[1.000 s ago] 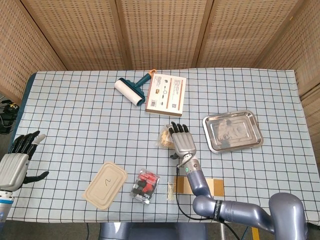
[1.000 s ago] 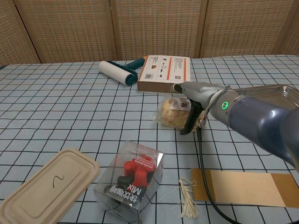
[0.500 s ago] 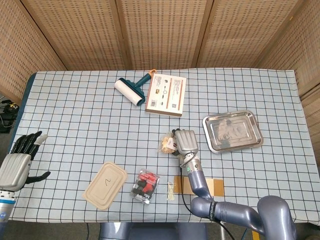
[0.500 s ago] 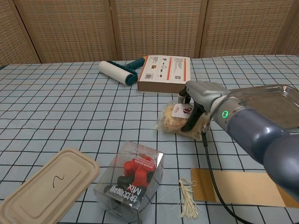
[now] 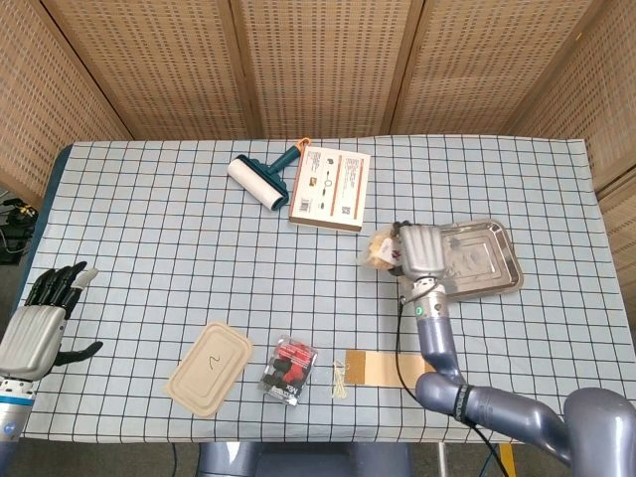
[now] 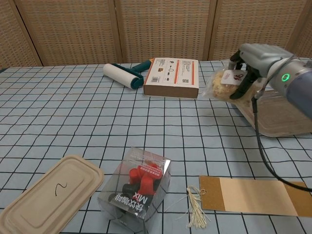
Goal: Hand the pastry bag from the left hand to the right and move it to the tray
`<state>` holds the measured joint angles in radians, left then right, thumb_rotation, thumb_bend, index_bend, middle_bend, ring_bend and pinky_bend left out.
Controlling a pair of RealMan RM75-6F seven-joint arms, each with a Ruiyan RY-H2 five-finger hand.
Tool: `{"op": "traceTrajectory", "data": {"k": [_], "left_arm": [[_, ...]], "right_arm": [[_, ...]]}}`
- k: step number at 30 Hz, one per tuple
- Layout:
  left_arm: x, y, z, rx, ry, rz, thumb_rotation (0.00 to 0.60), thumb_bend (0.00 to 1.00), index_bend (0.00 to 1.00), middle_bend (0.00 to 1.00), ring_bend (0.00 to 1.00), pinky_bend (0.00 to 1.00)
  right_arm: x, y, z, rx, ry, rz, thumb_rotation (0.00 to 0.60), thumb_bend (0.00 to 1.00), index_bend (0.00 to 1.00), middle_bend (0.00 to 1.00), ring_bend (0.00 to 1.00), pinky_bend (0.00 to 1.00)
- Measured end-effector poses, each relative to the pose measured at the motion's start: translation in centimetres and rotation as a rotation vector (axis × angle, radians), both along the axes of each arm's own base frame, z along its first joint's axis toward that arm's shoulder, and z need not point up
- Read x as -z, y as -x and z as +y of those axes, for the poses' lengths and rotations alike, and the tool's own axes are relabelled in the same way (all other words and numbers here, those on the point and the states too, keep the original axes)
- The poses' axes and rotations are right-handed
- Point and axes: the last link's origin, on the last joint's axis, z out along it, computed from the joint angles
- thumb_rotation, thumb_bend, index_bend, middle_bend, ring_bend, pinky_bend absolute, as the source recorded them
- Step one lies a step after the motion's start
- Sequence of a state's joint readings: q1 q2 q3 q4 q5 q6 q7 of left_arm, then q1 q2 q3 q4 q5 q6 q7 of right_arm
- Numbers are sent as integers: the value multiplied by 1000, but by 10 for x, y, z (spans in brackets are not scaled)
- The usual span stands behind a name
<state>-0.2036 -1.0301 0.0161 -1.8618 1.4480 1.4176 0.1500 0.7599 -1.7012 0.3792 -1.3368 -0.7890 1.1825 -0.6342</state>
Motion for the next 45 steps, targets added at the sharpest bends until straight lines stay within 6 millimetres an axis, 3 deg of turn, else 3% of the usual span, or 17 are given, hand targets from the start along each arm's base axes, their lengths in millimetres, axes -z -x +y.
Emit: {"op": "traceTrajectory", "data": {"k": [5, 10, 15, 19, 21, 25, 27, 30, 39, 45], "left_arm": [[3, -3, -1, 9, 9, 11, 600, 28, 0, 0, 0, 0], [5, -3, -1, 7, 6, 19, 600, 27, 0, 0, 0, 0], [6, -5, -2, 13, 7, 20, 600, 27, 0, 0, 0, 0], [6, -5, -2, 15, 2, 17, 600, 28, 0, 0, 0, 0], [5, -5, -2, 14, 1, 17, 600, 28, 0, 0, 0, 0], [5, -3, -1, 9, 3, 18, 600, 28, 0, 0, 0, 0], [6, -3, -1, 8, 7, 19, 600, 27, 0, 0, 0, 0], [6, -3, -1, 8, 10, 19, 600, 28, 0, 0, 0, 0], [6, -4, -1, 14, 10, 15, 600, 29, 0, 0, 0, 0], [3, -4, -2, 17, -3, 7, 600, 28, 0, 0, 0, 0]], "right_arm": [[-25, 43, -1, 113, 17, 23, 600, 176, 651, 517, 518, 658], [-23, 75, 7, 199, -20, 9, 600, 174, 616, 469, 479, 598], [-20, 91, 7, 224, -17, -19, 600, 172, 592, 432, 446, 565], [-19, 95, 1, 199, 16, -19, 600, 171, 584, 418, 428, 559], [-18, 96, -2, 185, 32, -23, 600, 170, 529, 354, 355, 490], [-13, 96, -5, 181, 27, -35, 600, 141, 245, 56, 44, 99], [-11, 97, -5, 192, 8, -42, 600, 121, 115, 0, 0, 11], [-11, 99, -4, 204, -11, -33, 600, 107, 13, 0, 0, 0], [-17, 91, 3, 163, 4, -46, 600, 107, 8, 0, 0, 0], [-29, 83, 33, 79, 33, -85, 600, 97, 4, 0, 0, 0]]}}
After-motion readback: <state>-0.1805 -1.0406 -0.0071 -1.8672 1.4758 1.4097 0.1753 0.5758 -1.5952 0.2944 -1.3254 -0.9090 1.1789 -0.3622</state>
